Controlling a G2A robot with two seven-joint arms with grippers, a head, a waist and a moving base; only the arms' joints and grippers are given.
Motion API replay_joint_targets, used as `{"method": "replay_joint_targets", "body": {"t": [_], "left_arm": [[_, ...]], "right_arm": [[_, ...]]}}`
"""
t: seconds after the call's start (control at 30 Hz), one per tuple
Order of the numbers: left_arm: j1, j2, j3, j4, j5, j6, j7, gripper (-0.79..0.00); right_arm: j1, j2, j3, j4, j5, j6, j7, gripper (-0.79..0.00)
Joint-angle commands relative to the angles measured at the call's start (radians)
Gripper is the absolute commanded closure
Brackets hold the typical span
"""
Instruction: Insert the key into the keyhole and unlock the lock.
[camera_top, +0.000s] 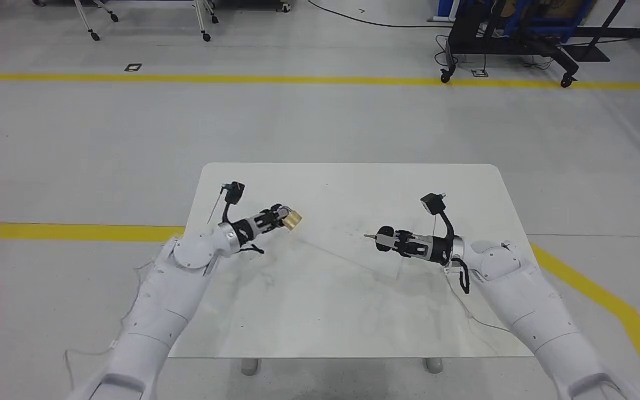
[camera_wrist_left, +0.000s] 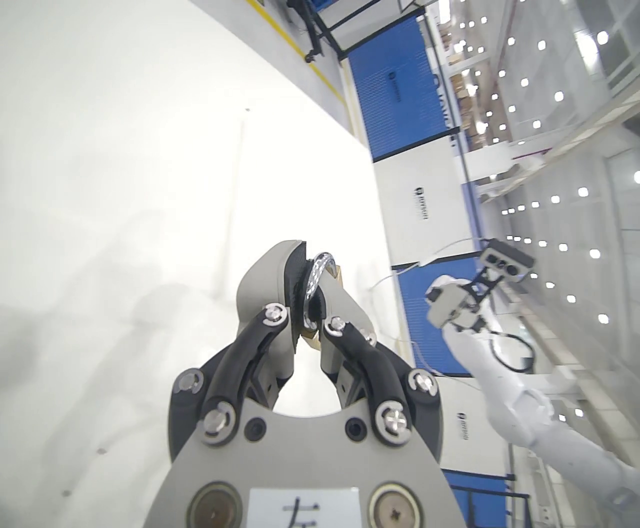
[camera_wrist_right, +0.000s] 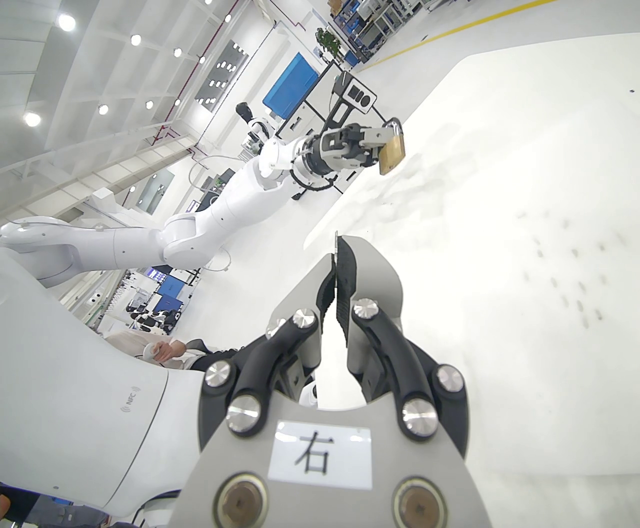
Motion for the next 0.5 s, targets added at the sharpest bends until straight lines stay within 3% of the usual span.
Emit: {"method": "replay_joint_targets", "body": {"t": [0.0,0.17,0.47], "left_arm": [[-0.038,-0.017,0.025,0.035,-0.098,-0.013,-0.047,0.0],[-0.127,-0.065,0.097,0.131,-0.294,-0.068,-0.21,0.0],[-0.119,-0.068,0.104,0.132,-0.301,-0.06,-0.208,0.0]], "right_arm": [[0.0,0.0,0.0,0.0,0.0,0.0,0.0,0.0],[0.0,0.0,0.0,0.0,0.0,0.0,0.0,0.0],[0.0,0.0,0.0,0.0,0.0,0.0,0.0,0.0]]}}
